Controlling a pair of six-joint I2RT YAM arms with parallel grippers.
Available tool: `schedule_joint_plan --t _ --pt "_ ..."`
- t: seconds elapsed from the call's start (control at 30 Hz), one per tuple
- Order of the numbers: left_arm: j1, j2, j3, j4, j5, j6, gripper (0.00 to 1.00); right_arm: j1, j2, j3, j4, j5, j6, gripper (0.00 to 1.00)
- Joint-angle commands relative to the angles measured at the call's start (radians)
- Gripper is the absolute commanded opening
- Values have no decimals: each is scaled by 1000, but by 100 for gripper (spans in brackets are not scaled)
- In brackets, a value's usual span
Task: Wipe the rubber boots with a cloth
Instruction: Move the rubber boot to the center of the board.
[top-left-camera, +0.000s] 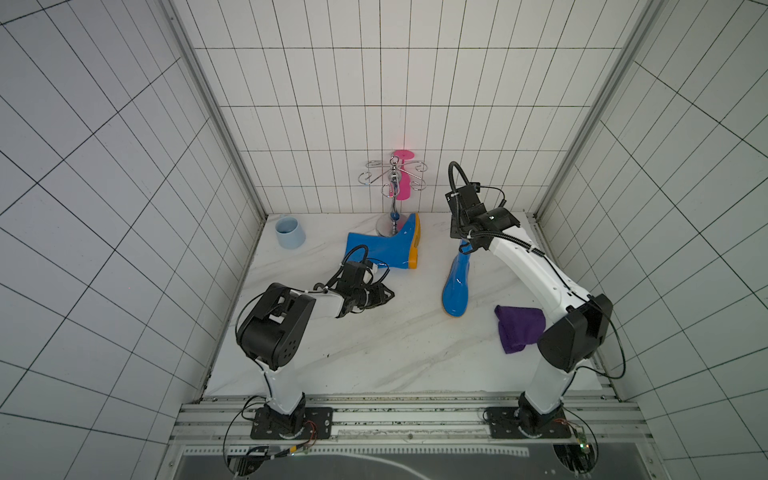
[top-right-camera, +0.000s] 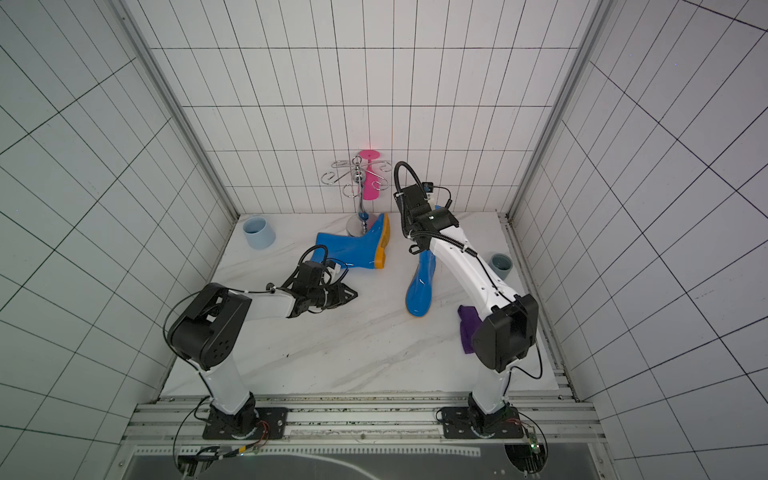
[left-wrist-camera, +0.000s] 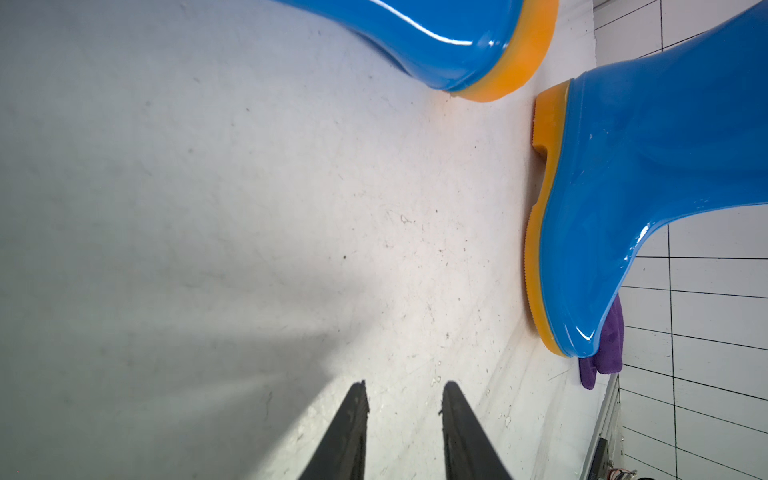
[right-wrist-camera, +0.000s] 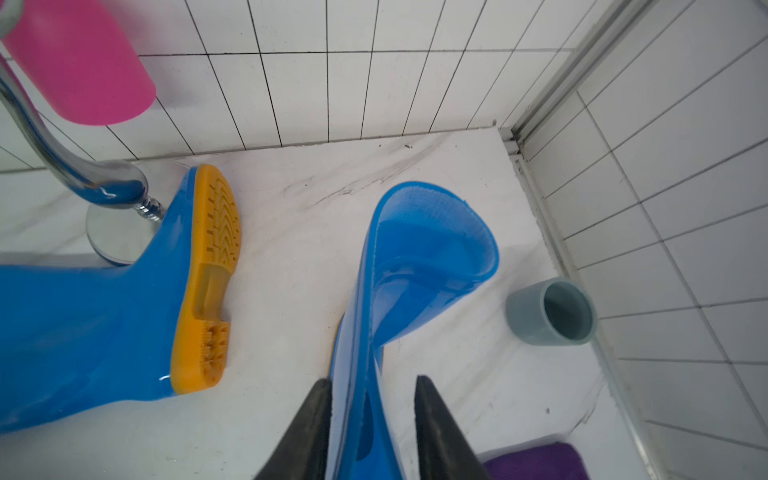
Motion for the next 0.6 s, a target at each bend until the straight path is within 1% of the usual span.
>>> schedule_joint_plan --t 0.0,0.07,0.23,0.33,0.57 --pt "5 19 6 11 -3 9 32 -25 -17 -55 36 -34 -2 12" --pt "5 22 5 11 -2 10 32 -36 -7 -44 45 -47 -13 0" --pt "6 28 4 10 -3 12 32 -74 26 26 64 -41 -65 0" --pt "7 26 3 1 -5 15 32 -108 58 109 64 -33 -118 0" --pt "14 34 18 -18 -13 23 32 -171 151 303 64 -62 -237 0"
